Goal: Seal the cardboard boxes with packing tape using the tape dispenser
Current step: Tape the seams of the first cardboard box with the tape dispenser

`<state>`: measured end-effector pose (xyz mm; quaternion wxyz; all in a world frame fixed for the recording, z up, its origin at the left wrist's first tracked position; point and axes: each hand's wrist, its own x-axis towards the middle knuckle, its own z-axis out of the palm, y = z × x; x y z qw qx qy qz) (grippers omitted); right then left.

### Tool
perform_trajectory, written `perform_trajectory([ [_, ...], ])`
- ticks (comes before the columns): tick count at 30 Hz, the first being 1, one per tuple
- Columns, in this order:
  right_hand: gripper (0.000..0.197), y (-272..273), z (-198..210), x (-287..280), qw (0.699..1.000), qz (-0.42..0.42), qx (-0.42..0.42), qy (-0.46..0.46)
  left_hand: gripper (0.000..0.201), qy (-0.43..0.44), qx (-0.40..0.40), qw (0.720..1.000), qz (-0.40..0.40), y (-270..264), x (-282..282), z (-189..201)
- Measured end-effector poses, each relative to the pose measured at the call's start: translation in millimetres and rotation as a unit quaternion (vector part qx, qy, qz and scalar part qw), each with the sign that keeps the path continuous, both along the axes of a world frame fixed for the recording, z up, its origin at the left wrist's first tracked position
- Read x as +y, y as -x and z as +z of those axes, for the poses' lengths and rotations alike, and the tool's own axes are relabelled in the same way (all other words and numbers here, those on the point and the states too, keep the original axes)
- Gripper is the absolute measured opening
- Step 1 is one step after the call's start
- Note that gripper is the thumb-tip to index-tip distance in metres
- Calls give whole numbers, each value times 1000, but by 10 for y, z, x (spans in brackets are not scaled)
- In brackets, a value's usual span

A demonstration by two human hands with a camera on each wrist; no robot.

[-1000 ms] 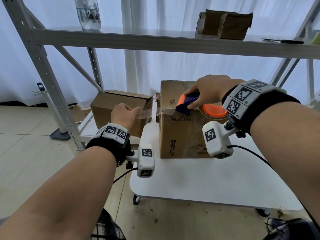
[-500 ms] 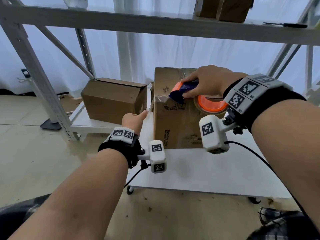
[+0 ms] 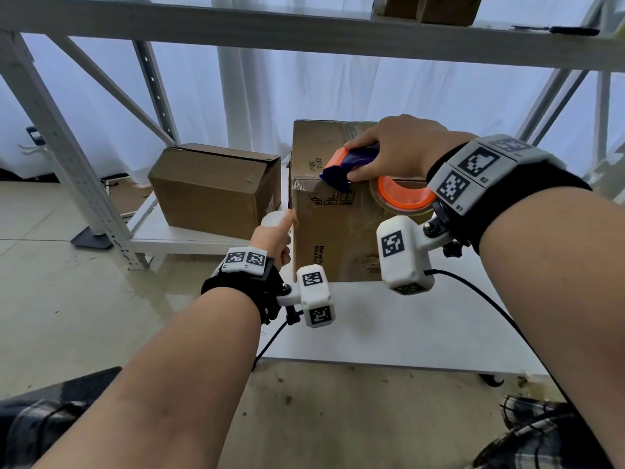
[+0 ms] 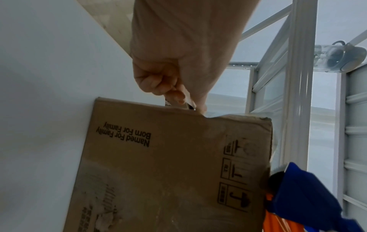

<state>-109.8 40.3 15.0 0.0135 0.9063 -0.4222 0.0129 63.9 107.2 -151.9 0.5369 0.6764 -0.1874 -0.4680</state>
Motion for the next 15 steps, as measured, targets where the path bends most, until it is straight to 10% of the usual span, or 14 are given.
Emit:
perform_trajectory([
  [15,57,14,-8,-1,1000,5,-6,2,74,-190,-78,966,-155,-187,56,231],
])
